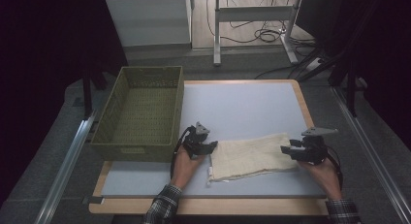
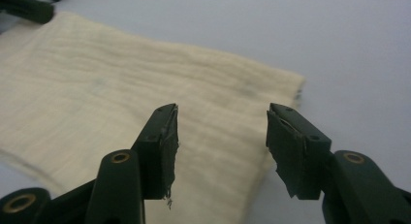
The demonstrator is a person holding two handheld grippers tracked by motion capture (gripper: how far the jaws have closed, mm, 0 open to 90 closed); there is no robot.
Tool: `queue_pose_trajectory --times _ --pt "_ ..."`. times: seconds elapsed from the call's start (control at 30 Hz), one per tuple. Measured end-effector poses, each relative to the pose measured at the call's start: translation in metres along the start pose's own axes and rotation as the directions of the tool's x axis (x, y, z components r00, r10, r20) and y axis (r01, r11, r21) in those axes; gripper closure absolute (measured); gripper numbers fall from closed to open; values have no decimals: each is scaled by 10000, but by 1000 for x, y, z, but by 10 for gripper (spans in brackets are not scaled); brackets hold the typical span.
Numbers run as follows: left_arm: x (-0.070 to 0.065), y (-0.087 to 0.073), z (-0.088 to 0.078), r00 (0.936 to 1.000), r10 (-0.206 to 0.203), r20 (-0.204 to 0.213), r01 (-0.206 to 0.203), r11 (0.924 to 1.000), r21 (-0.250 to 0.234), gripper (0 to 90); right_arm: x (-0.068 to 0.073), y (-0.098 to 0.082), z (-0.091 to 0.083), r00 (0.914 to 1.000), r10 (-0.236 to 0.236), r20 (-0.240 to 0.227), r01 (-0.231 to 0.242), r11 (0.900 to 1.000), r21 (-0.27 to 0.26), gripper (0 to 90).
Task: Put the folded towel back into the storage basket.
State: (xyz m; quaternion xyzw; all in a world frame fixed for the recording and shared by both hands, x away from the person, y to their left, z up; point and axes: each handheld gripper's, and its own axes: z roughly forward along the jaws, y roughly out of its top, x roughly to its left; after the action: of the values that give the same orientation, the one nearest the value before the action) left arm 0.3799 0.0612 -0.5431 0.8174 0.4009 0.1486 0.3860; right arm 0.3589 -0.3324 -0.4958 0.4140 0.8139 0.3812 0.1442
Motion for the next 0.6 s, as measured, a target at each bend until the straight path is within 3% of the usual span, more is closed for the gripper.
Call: queue_pose_trajectory --times 0.23,0.6 --pt "1 0 0 10000 35 15 -35 10000 -9 464 29 -4 5 9967 -465 -671 473 9988 115 413" --pt "1 0 0 10000 -10 72 10 10000 -12 464 74 -3 24 9778 -1222 -1700 1288 9913 281 395"
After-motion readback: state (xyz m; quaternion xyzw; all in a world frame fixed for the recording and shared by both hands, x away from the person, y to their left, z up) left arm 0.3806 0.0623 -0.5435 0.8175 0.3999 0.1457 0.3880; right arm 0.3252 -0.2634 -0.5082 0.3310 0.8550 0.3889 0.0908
